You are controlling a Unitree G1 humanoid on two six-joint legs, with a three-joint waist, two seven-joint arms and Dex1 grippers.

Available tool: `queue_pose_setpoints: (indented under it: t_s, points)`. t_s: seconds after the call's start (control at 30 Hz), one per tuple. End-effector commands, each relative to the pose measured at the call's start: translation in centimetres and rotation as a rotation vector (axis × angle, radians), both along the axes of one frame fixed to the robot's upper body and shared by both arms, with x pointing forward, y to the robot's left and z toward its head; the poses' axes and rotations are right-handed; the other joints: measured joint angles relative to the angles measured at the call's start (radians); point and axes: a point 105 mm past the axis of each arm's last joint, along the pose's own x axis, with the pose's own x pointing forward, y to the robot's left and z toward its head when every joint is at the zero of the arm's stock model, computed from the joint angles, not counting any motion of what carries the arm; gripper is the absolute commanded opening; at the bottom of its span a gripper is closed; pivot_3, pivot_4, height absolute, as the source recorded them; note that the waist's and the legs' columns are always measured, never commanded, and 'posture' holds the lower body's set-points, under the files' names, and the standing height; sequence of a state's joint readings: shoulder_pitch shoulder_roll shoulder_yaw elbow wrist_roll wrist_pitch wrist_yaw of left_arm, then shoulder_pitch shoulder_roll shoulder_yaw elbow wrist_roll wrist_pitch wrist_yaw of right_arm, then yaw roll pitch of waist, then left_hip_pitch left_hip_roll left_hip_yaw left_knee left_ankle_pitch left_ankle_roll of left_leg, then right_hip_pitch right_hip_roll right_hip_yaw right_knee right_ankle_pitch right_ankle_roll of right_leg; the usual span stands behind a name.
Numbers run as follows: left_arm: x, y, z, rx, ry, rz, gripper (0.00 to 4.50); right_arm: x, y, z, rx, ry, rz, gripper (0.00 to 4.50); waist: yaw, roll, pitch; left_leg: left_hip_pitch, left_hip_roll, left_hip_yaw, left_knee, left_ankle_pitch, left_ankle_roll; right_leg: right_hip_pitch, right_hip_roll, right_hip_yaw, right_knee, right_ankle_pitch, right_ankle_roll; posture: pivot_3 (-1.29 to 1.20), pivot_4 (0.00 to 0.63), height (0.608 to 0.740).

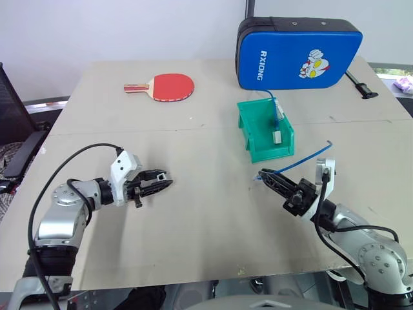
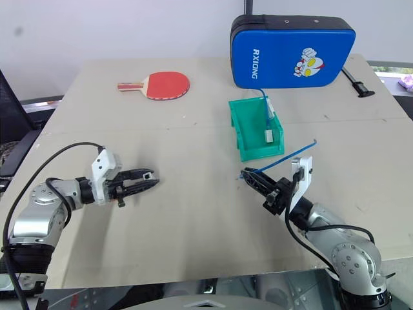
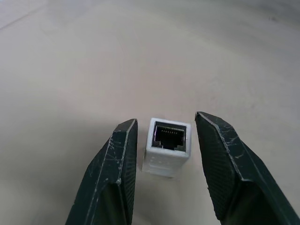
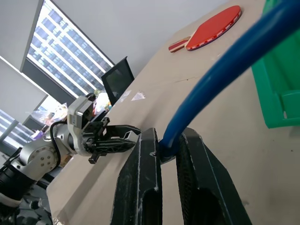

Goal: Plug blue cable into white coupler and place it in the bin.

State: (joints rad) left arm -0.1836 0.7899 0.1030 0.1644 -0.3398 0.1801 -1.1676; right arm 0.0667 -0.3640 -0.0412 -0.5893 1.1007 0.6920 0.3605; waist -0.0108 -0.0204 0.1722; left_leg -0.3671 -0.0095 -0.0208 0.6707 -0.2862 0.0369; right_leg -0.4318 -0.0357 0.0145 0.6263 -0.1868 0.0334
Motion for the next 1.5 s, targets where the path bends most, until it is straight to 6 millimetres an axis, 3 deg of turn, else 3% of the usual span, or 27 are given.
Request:
queue_pose_setpoints:
  t_s: [0.03, 0.1, 0.33, 0.53, 0.7, 0.87, 1.07, 1.3, 1.5]
  points:
    - [0.2, -0.1, 0.0, 0.033, -0.024, -0.037, 1.45, -0.5, -0.2, 1.4, 0.002, -0.062, -0.011, 0.00, -0.001, 0.000, 0.000, 0.000, 0.000, 0.000, 0.000, 0.000, 0.000, 0.000, 0.000, 0.000, 0.000, 0.000, 0.000, 0.00, 0.150, 0.740]
    - [0.1, -0.6, 0.1, 0.022, -0.016, -0.066, 0.63, -0.6, -0.2, 1.4, -0.006, -0.066, -0.014, 0.00, -0.001, 0.000, 0.000, 0.000, 0.000, 0.000, 0.000, 0.000, 0.000, 0.000, 0.000, 0.000, 0.000, 0.000, 0.000, 0.00, 0.150, 0.740]
    - [-0.2, -3.9, 1.9, -0.043, -0.013, -0.183, 0.59, -0.4, 0.2, 2.4, -0.079, -0.141, 0.018, 0.00, -0.001, 0.000, 0.000, 0.000, 0.000, 0.000, 0.000, 0.000, 0.000, 0.000, -0.001, 0.000, 0.000, 0.000, 0.000, 0.00, 0.150, 0.740]
    - [-0.7, -11.9, 3.1, -0.079, -0.019, -0.445, 0.59, 1.2, 2.1, 4.0, -0.315, -0.331, 0.149, 0.00, 0.001, 0.000, 0.000, -0.001, -0.001, 0.000, 0.002, 0.000, 0.000, 0.000, 0.000, 0.000, 0.000, 0.000, 0.001, 0.00, 0.150, 0.740]
    - [0.9, -16.1, 2.3, -0.022, -0.033, -0.553, 0.59, 2.9, 3.2, 3.3, -0.489, -0.387, 0.245, 0.00, -0.001, -0.001, 0.000, -0.002, -0.003, -0.001, 0.002, 0.000, 0.000, 0.000, 0.001, 0.000, 0.000, 0.001, 0.000, 0.00, 0.150, 0.740]
    - [1.8, -18.1, 0.8, 0.032, -0.050, -0.625, 0.59, 4.1, 3.1, 1.9, -0.604, -0.394, 0.268, 0.00, -0.002, -0.001, 0.000, -0.004, -0.003, -0.003, 0.002, 0.000, 0.000, -0.001, 0.002, -0.002, 0.000, 0.000, 0.000, 0.00, 0.150, 0.740]
    - [1.9, -18.6, -1.0, 0.079, -0.048, -0.677, 0.59, 4.3, 3.1, 0.5, -0.667, -0.384, 0.294, 0.00, 0.001, -0.001, 0.000, -0.012, -0.003, -0.005, 0.005, 0.000, 0.000, -0.007, 0.000, -0.004, 0.001, 0.001, 0.000, 0.00, 0.150, 0.740]
    - [1.8, -19.0, -1.3, 0.084, -0.053, -0.694, 0.59, 3.6, 3.5, -1.2, -0.712, -0.348, 0.353, 0.00, 0.001, -0.001, 0.000, -0.014, -0.003, -0.006, 0.011, 0.000, 0.000, -0.006, 0.000, -0.004, 0.002, 0.001, 0.001, 0.00, 0.150, 0.740]
    - [1.8, -19.0, -1.5, 0.092, -0.064, -0.695, 0.59, 3.3, 3.5, -1.4, -0.736, -0.345, 0.384, 0.00, 0.001, -0.001, 0.000, -0.013, -0.003, -0.006, 0.013, 0.000, 0.001, -0.005, 0.000, -0.005, 0.002, 0.002, 0.001, 0.00, 0.150, 0.740]
